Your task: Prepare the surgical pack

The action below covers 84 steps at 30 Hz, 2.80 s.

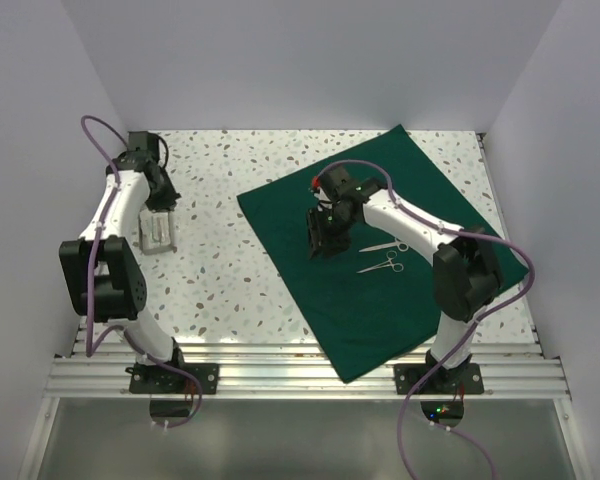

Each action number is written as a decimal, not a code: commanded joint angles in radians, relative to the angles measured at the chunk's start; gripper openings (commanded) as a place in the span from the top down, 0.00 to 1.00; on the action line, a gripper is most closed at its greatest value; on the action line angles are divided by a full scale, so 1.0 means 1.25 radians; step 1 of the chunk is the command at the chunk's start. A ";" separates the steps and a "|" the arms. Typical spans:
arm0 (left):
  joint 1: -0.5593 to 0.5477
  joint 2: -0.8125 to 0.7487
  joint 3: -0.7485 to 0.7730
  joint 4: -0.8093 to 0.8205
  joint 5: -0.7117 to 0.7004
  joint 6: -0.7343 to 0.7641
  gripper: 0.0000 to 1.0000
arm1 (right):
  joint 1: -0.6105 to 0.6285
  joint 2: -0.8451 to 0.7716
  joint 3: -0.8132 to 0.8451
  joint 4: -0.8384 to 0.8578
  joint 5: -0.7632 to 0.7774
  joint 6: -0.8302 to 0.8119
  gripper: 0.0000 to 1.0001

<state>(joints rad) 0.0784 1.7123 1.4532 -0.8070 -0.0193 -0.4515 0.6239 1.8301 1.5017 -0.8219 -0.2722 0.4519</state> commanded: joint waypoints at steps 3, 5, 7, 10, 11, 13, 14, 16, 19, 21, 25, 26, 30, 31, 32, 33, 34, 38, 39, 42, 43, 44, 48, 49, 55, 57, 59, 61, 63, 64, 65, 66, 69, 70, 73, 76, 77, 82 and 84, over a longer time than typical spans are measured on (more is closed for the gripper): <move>0.030 0.034 0.064 -0.015 -0.308 0.128 1.00 | -0.012 -0.061 -0.071 -0.004 -0.015 -0.020 0.53; 0.040 0.087 0.109 -0.024 -0.351 0.151 1.00 | -0.023 -0.069 -0.088 0.001 -0.019 -0.023 0.53; 0.057 0.136 0.143 -0.026 -0.360 0.171 1.00 | -0.034 -0.075 -0.110 0.007 -0.029 -0.020 0.53; 0.073 0.196 0.181 -0.030 -0.374 0.188 1.00 | -0.069 -0.077 -0.124 0.013 -0.041 -0.015 0.53; 0.075 0.208 0.190 -0.029 -0.377 0.192 1.00 | -0.076 -0.077 -0.125 0.013 -0.044 -0.013 0.53; 0.076 0.239 0.215 -0.032 -0.377 0.195 1.00 | -0.086 -0.076 -0.121 0.014 -0.050 -0.012 0.53; 0.076 0.251 0.225 -0.034 -0.375 0.193 1.00 | -0.094 -0.074 -0.120 0.014 -0.049 -0.011 0.53; 0.076 0.281 0.247 -0.042 -0.361 0.191 1.00 | -0.098 -0.070 -0.114 0.013 -0.049 -0.008 0.53; 0.076 0.305 0.258 -0.047 -0.358 0.186 0.92 | -0.103 -0.060 -0.108 0.016 -0.053 0.002 0.53; 0.076 0.308 0.258 -0.049 -0.353 0.183 0.78 | -0.106 -0.057 -0.107 0.018 -0.060 0.010 0.53; 0.075 0.285 0.239 -0.054 -0.329 0.166 0.60 | -0.132 -0.044 -0.102 0.028 -0.068 0.037 0.53; 0.074 0.277 0.232 -0.054 -0.331 0.164 0.54 | -0.138 -0.042 -0.099 0.028 -0.067 0.052 0.53; 0.074 0.214 0.190 -0.066 -0.309 0.142 0.43 | -0.169 -0.030 -0.075 0.005 0.006 0.108 0.53; 0.071 0.195 0.179 -0.061 -0.295 0.125 0.42 | -0.186 -0.033 -0.072 0.000 0.026 0.127 0.54; 0.066 0.175 0.165 -0.055 -0.285 0.117 0.39 | -0.196 -0.037 -0.072 -0.004 0.048 0.166 0.55; 0.062 0.135 0.137 -0.036 -0.271 0.101 0.36 | -0.206 -0.038 -0.074 -0.015 0.096 0.187 0.56; 0.058 0.117 0.124 -0.029 -0.232 0.093 0.34 | -0.225 -0.037 -0.072 -0.028 0.121 0.207 0.58; 0.013 0.046 0.068 0.006 -0.157 0.065 0.32 | -0.268 -0.027 -0.050 -0.084 0.230 0.295 0.64; 0.006 0.027 0.055 0.012 -0.149 0.058 0.32 | -0.273 -0.019 -0.042 -0.109 0.245 0.302 0.64; 0.001 -0.012 0.028 0.031 -0.138 0.037 0.32 | -0.281 0.016 -0.002 -0.173 0.305 0.327 0.66; 0.001 -0.021 0.023 0.034 -0.139 0.034 0.31 | -0.282 0.023 0.000 -0.181 0.321 0.342 0.66; 0.002 -0.039 0.016 0.036 -0.148 0.029 0.29 | -0.282 0.022 -0.005 -0.183 0.322 0.347 0.66; 0.035 -0.067 -0.004 0.037 -0.205 0.009 0.23 | -0.283 0.012 -0.032 -0.135 0.300 0.334 0.66; 0.052 -0.063 -0.003 0.030 -0.239 0.015 0.23 | -0.279 0.009 -0.033 -0.121 0.291 0.297 0.66; 0.119 0.003 -0.037 0.059 -0.226 0.037 0.57 | -0.266 -0.040 -0.073 -0.067 0.251 0.151 0.66; 0.121 0.049 -0.013 0.068 -0.235 0.043 0.64 | -0.265 -0.066 -0.097 -0.047 0.245 0.136 0.66; 0.120 0.100 0.031 0.075 -0.234 0.048 0.71 | -0.266 -0.097 -0.116 -0.038 0.235 0.123 0.65; 0.123 0.135 0.067 0.082 -0.219 0.040 0.83 | -0.265 -0.096 -0.109 -0.043 0.221 0.121 0.65; 0.121 0.186 0.115 0.091 -0.197 0.030 0.90 | -0.265 -0.084 -0.093 -0.063 0.203 0.117 0.65; 0.121 0.203 0.131 0.090 -0.188 0.026 0.91 | -0.266 -0.071 -0.079 -0.069 0.199 0.115 0.65; 0.123 0.237 0.162 0.082 -0.179 0.020 0.92 | -0.266 -0.068 -0.074 -0.076 0.192 0.115 0.64; 0.123 0.255 0.176 0.075 -0.169 0.015 0.93 | -0.266 -0.065 -0.069 -0.079 0.185 0.113 0.64; 0.121 0.299 0.212 0.035 -0.161 -0.008 1.00 | -0.272 -0.047 -0.060 -0.101 0.177 0.122 0.64; 0.121 0.281 0.188 0.037 -0.152 -0.012 1.00 | -0.275 -0.043 -0.054 -0.113 0.195 0.141 0.64; 0.118 0.181 0.075 0.107 -0.109 -0.036 0.95 | -0.295 -0.047 -0.070 -0.136 0.215 0.217 0.61; 0.110 0.113 -0.010 0.117 -0.063 -0.050 0.75 | -0.310 -0.044 -0.087 -0.133 0.215 0.287 0.60; 0.107 0.081 -0.027 0.118 -0.042 -0.049 0.71 | -0.314 -0.041 -0.091 -0.135 0.215 0.301 0.60; 0.052 -0.010 -0.109 0.112 0.041 -0.060 0.54 | -0.315 -0.016 -0.132 -0.133 0.213 0.349 0.58; 0.011 -0.032 -0.122 0.113 0.066 -0.065 0.53 | -0.313 -0.020 -0.157 -0.106 0.213 0.365 0.56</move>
<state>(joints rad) 0.1547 1.7359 1.3262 -0.7040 -0.0265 -0.5072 0.2283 1.7966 1.3426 -0.9550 -0.0170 0.8345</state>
